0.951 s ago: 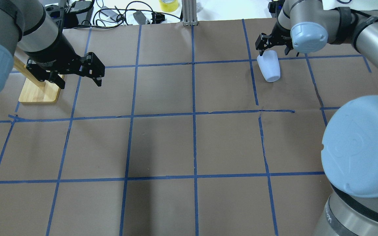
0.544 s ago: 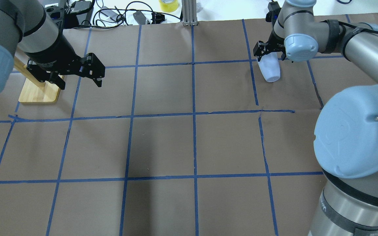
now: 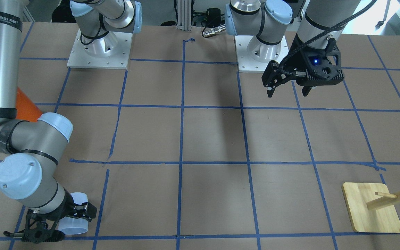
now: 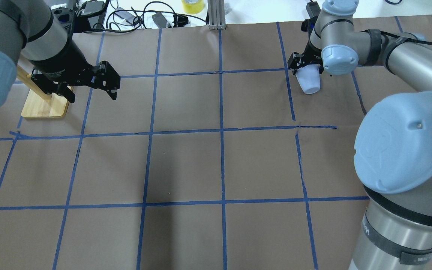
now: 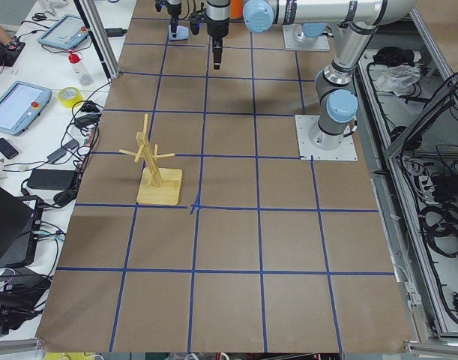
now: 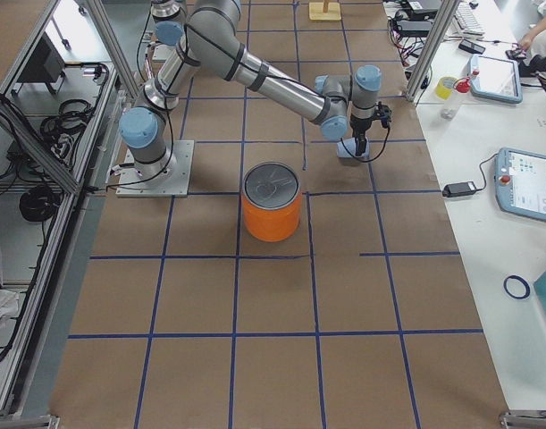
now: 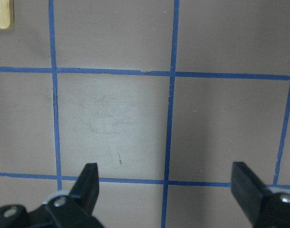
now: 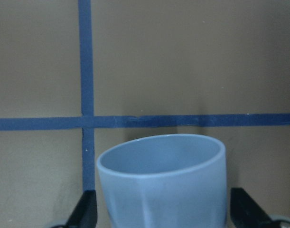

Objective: Flip cup
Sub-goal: 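Lift the cup with the right gripper and carry it toward the table center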

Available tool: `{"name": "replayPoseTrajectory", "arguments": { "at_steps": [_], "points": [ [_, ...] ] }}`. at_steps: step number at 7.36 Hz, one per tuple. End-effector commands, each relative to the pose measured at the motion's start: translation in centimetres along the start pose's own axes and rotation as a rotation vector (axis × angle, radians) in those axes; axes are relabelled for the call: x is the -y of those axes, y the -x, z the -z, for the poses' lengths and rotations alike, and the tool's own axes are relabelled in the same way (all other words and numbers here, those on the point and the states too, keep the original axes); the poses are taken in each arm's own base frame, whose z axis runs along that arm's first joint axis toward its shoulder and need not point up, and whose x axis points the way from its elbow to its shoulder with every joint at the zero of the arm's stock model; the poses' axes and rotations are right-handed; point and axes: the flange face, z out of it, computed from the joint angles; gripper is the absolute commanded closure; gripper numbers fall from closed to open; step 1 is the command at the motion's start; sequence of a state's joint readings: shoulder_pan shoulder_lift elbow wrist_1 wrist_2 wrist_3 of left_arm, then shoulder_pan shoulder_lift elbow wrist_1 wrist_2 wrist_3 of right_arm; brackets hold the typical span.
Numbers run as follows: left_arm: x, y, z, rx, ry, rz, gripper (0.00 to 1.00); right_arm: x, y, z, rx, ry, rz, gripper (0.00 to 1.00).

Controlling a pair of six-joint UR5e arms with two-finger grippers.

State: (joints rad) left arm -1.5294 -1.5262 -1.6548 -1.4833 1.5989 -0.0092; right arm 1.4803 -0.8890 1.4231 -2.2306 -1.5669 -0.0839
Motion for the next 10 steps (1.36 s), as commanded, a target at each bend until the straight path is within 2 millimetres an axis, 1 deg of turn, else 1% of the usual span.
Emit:
{"name": "replayPoseTrajectory", "arguments": {
  "at_steps": [1, 2, 3, 4, 5, 6, 7, 8, 9, 10],
  "points": [
    [0.0, 0.0, 0.0, 0.001, 0.0, 0.0, 0.0, 0.3, -0.1, -1.1, -0.005, -0.029, -0.001, 0.06],
    [-0.1, 0.0, 0.0, 0.001, 0.002, 0.0, 0.0, 0.3, -0.1, -0.8, -0.013, -0.031, 0.013, 0.46],
    [-0.3, 0.0, -0.2, 0.004, 0.022, -0.001, 0.0, 0.3, -0.2, 0.0, -0.069, -0.03, 0.045, 0.73],
    [-0.3, 0.2, -0.1, 0.017, 0.025, 0.002, 0.0, 0.3, 0.3, 1.9, -0.068, -0.047, 0.054, 0.89],
    [-0.2, 0.3, -0.2, 0.017, 0.022, 0.004, 0.0, -0.3, 3.0, 5.3, -0.062, -0.051, 0.088, 0.9],
    [-0.1, 0.4, -0.2, 0.017, 0.019, 0.004, 0.0, -1.7, 7.3, 8.3, -0.053, -0.064, 0.15, 0.91],
    [-0.1, 0.4, -0.2, 0.017, 0.017, 0.009, 0.0, -3.5, 14.1, 8.6, -0.035, -0.063, 0.251, 0.94],
    [-0.1, 0.4, -0.2, 0.015, 0.014, 0.012, 0.0, -6.0, 19.7, 7.2, -0.001, 0.009, 0.321, 1.0],
    [0.0, 0.4, -0.2, 0.015, 0.016, 0.012, 0.0, -7.7, 23.5, 7.2, 0.008, 0.008, 0.392, 1.0],
    [0.0, 0.4, -0.2, 0.015, 0.013, 0.013, 0.0, -10.3, 28.7, 7.9, 0.018, -0.013, 0.474, 1.0]
  ]
}}
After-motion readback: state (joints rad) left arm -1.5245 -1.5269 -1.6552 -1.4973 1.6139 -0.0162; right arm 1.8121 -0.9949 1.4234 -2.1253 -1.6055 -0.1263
